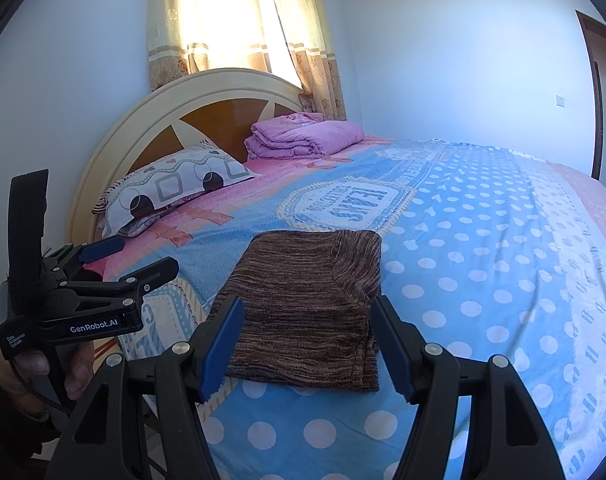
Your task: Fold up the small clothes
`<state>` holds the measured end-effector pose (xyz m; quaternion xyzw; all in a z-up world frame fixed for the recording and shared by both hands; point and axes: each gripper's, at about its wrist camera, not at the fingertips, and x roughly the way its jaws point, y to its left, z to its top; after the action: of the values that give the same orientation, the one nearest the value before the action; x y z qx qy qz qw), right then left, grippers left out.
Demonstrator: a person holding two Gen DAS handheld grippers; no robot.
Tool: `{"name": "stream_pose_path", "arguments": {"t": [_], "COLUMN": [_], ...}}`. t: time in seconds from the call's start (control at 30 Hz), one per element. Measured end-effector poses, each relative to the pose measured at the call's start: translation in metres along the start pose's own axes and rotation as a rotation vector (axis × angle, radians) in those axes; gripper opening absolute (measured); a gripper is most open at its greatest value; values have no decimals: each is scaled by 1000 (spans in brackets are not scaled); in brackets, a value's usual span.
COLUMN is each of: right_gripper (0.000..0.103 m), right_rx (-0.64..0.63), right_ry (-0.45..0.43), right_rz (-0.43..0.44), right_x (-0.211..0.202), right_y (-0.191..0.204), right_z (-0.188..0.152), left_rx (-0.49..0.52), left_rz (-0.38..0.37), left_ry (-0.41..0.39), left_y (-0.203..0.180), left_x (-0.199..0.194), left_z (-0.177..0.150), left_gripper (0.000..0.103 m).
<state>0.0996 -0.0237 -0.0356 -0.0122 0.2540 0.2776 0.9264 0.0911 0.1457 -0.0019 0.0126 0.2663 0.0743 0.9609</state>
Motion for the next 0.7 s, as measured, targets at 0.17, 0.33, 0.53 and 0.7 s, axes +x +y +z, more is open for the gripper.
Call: {"name": "stream_pose_path", "arguments": {"t": [0.17, 0.33, 0.53, 0.7], "right_gripper": [66, 67, 67, 67], "right_rx": [3, 5, 3, -4], "right_ry": [-10, -23, -20, -10], "right_rz": [-1, -1, 2, 8], "right_x": [-1, -3, -3, -1], "right_y": [1, 0, 1, 5], "right_z": [0, 1, 1, -1], "left_rx": [7, -5, -27, -48], "left_rz": [-22, -21, 1, 28], "left_ry": [3, -11, -9, -5], "left_y": [0, 4, 13, 22], "left_x": [-1, -4, -2, 1], "left_z": [3, 5, 8, 9], "left_gripper": [103, 103, 103, 103]}}
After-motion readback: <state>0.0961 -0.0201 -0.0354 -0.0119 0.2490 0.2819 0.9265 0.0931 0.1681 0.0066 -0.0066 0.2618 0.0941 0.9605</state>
